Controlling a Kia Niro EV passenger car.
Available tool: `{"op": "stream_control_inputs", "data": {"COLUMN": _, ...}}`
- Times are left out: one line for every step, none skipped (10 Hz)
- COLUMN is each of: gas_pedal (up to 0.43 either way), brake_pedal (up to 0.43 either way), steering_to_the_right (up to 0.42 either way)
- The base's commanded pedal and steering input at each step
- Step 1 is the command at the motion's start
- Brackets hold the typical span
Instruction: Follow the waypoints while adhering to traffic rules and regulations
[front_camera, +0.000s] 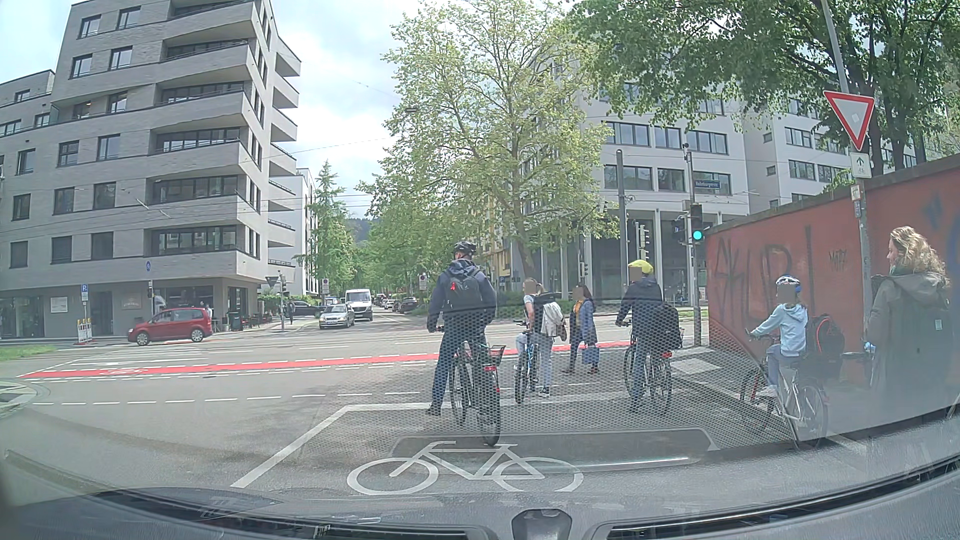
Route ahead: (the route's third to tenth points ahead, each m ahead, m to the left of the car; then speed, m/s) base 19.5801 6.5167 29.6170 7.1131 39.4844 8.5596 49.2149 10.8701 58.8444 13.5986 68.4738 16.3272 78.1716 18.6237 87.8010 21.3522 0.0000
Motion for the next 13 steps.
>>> {"op": "stream_control_inputs", "data": {"gas_pedal": 0.0, "brake_pedal": 0.268, "steering_to_the_right": -0.018}}
{"op": "stream_control_inputs", "data": {"gas_pedal": 0.0, "brake_pedal": 0.268, "steering_to_the_right": -0.018}}
{"op": "stream_control_inputs", "data": {"gas_pedal": 0.0, "brake_pedal": 0.268, "steering_to_the_right": -0.018}}
{"op": "stream_control_inputs", "data": {"gas_pedal": 0.0, "brake_pedal": 0.268, "steering_to_the_right": -0.018}}
{"op": "stream_control_inputs", "data": {"gas_pedal": 0.0, "brake_pedal": 0.268, "steering_to_the_right": -0.018}}
{"op": "stream_control_inputs", "data": {"gas_pedal": 0.0, "brake_pedal": 0.268, "steering_to_the_right": -0.017}}
{"op": "stream_control_inputs", "data": {"gas_pedal": 0.0, "brake_pedal": 0.268, "steering_to_the_right": -0.016}}
{"op": "stream_control_inputs", "data": {"gas_pedal": 0.0, "brake_pedal": 0.268, "steering_to_the_right": -0.015}}
{"op": "stream_control_inputs", "data": {"gas_pedal": 0.0, "brake_pedal": 0.268, "steering_to_the_right": -0.015}}
{"op": "stream_control_inputs", "data": {"gas_pedal": 0.0, "brake_pedal": 0.262, "steering_to_the_right": -0.015}}
{"op": "stream_control_inputs", "data": {"gas_pedal": 0.0, "brake_pedal": 0.268, "steering_to_the_right": -0.015}}
{"op": "stream_control_inputs", "data": {"gas_pedal": 0.0, "brake_pedal": 0.268, "steering_to_the_right": -0.015}}
{"op": "stream_control_inputs", "data": {"gas_pedal": 0.0, "brake_pedal": 0.268, "steering_to_the_right": -0.015}}
